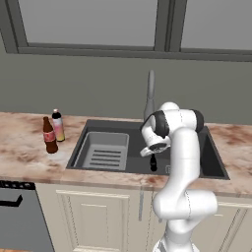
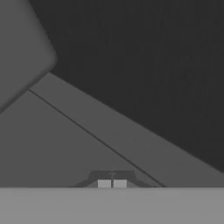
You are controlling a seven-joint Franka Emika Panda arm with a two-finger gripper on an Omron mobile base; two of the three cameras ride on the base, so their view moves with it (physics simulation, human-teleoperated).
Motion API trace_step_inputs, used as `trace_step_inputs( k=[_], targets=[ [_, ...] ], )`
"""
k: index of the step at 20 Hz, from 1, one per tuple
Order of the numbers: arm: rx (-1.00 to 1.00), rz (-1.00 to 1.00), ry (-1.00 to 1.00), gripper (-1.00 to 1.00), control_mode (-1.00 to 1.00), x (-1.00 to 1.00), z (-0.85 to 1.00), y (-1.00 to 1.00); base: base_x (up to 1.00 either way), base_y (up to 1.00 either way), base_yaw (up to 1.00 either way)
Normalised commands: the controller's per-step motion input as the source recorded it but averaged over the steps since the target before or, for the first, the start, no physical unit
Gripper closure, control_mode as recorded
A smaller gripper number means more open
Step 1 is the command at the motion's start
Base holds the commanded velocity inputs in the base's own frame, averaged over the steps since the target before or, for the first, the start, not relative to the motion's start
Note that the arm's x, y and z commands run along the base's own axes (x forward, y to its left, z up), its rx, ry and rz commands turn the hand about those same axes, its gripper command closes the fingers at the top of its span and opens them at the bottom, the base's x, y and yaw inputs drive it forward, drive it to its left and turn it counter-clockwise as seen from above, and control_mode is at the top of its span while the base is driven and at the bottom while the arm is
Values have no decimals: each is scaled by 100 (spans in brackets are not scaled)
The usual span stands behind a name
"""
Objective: Place the large bottle from the dining counter next to the other large bottle outside the sink, and place the small bottle from the dining counter next to the other small bottle inside the sink.
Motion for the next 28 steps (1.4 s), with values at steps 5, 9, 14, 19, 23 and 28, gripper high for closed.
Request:
trace_step_inputs(
  k=[5,9,14,19,23,28],
  targets=[
    [2,0,-4,100,-100,2,16,-9,0,0,0],
    [2,0,-5,-100,-100,0,20,-1,0,0,0],
    [3,0,-5,-100,-100,0,16,-3,0,0,0],
    [2,0,-6,-100,-100,0,29,-2,0,0,0],
    [2,0,-6,-100,-100,0,39,-3,0,0,0],
    [2,0,-4,-100,-100,0,44,-9,0,0,0]
  ],
)
